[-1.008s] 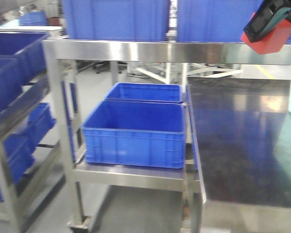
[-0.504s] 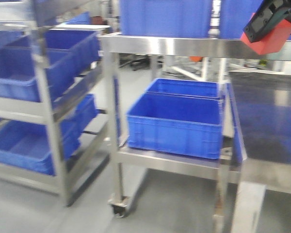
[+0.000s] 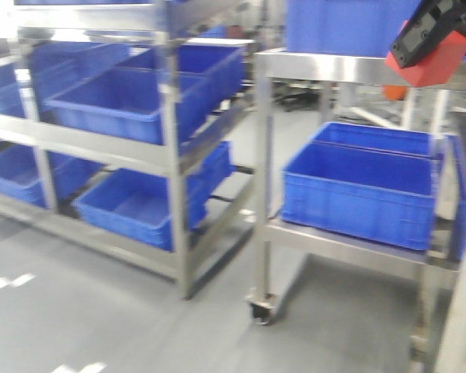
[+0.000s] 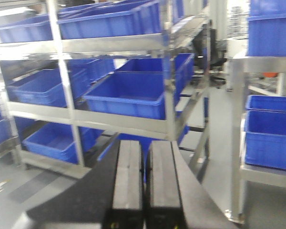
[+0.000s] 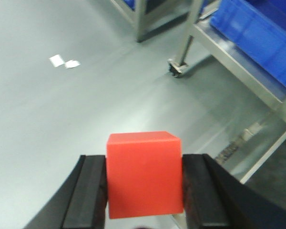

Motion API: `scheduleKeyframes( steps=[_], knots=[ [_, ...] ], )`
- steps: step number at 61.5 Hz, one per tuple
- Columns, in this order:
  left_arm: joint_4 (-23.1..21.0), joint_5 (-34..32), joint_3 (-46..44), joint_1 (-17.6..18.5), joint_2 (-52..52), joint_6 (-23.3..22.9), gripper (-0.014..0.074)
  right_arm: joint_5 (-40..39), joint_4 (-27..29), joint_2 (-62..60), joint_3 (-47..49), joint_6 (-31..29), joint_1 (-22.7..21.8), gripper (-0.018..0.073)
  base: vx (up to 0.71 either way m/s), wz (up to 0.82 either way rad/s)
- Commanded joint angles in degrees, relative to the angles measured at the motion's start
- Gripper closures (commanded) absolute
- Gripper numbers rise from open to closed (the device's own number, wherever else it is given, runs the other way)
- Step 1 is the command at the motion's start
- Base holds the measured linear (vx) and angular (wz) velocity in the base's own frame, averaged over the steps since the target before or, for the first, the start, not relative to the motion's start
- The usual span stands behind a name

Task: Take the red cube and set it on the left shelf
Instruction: 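Drive the base away from the table holding the cube in the right gripper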

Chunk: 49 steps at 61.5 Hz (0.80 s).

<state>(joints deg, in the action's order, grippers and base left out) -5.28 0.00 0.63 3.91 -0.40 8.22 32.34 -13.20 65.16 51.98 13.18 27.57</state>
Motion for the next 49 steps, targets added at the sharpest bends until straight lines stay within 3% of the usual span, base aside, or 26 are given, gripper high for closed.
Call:
scheduleKeyframes(
  steps=[1,49],
  knots=[
    [-0.3,-4.8,1.3,0.2,0.4,0.1,0.0491,-3.6,-0.8,-1.1,2.0,-0.1,0.0,0.0501,-0.18,0.5],
    [-0.3,-4.8,1.3,0.2,0.4,0.1,0.0491,-3.6,-0.8,-1.1,2.0,-0.1,0.0,0.0501,-0.2,0.45]
  ],
)
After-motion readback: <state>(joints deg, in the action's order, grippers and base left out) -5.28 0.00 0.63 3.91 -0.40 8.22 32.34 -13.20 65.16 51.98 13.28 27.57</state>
